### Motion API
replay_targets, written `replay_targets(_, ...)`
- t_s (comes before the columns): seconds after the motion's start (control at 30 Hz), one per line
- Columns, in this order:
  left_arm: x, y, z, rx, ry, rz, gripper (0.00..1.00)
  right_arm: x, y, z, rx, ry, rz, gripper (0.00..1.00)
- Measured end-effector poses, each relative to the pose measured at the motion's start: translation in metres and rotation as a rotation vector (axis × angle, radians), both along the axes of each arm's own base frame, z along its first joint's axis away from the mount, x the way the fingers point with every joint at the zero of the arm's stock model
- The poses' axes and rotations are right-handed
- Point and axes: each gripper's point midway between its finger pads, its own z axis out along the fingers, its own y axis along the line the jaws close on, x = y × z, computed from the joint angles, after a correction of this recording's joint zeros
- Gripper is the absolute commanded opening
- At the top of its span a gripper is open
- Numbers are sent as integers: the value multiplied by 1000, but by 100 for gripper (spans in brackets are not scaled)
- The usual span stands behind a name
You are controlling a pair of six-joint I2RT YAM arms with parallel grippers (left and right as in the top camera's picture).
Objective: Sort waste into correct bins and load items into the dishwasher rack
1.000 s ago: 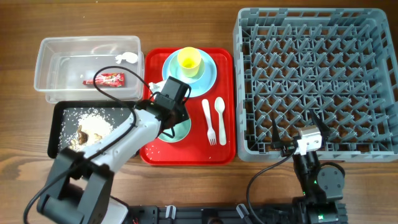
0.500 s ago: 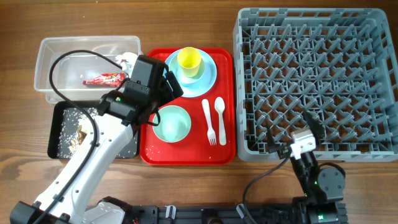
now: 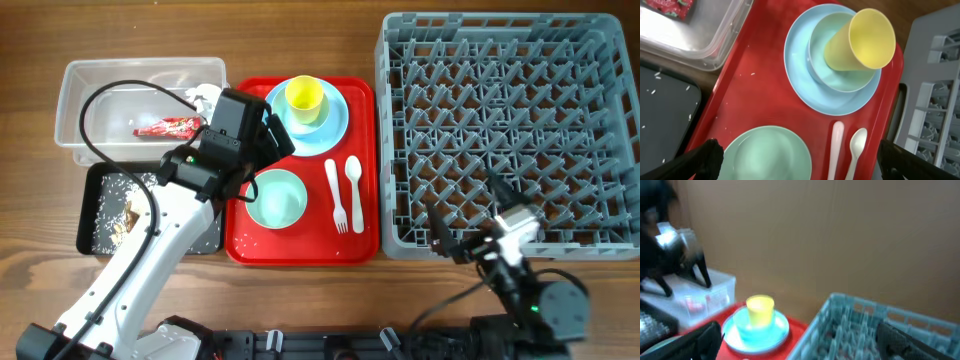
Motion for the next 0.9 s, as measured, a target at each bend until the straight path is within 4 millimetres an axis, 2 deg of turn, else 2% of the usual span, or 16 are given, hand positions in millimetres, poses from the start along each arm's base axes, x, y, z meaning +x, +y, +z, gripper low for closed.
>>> replay_targets(0.07, 0, 0, 0, 0, 1, 0, 100, 3, 1, 37, 27, 43, 8, 100)
replay_targets(0.13, 0, 0, 0, 0, -1, 0, 100, 14, 8, 61, 49, 140, 45, 100)
replay_targets(0.27, 0, 0, 0, 0, 1, 0, 100, 55, 36, 88, 117, 387, 203, 100)
replay_targets(0.33, -1, 0, 0, 1, 3, 0, 100, 72, 55, 91, 213, 510, 321, 100)
replay_targets(0.37, 0, 0, 0, 1, 2, 0, 100, 80, 63, 87, 268, 578, 372, 92)
replay_targets(0.4, 0, 0, 0, 0, 2, 0, 100, 85, 71, 78, 321, 659, 423, 72)
replay_targets(0.43, 0, 0, 0, -1, -1, 0, 100, 89, 77, 68, 356, 728, 460, 61)
replay_targets(0.47, 2, -1, 1, -4, -9, 0, 100, 94, 84, 52, 398, 825, 505, 45)
replay_targets(0.53, 3, 1, 2, -1, -14, -1, 100, 101, 98, 13, 463, 1031, 546, 40)
replay_targets(0.6, 8, 6, 3, 12, -27, -7, 100, 98, 111, -16, 464, 1168, 519, 38)
replay_targets(0.63, 12, 17, 4, 20, -34, 10, 100, 95, 116, -23, 451, 1195, 502, 35)
replay_targets(0.7, 21, 50, 5, 34, -37, 85, 100, 87, 130, -45, 369, 1241, 416, 29)
replay_targets(0.77, 25, 85, 4, 40, -34, 174, 100, 81, 141, -64, 263, 1245, 310, 28)
replay_targets(0.8, 26, 99, 4, 38, -28, 208, 100, 80, 143, -72, 212, 1234, 258, 28)
replay_targets(0.83, 24, 121, 2, 38, -17, 269, 100, 77, 146, -81, 149, 1217, 197, 28)
replay_targets(0.9, 21, 143, 1, 39, -3, 328, 100, 77, 144, -92, 65, 1188, 95, 28)
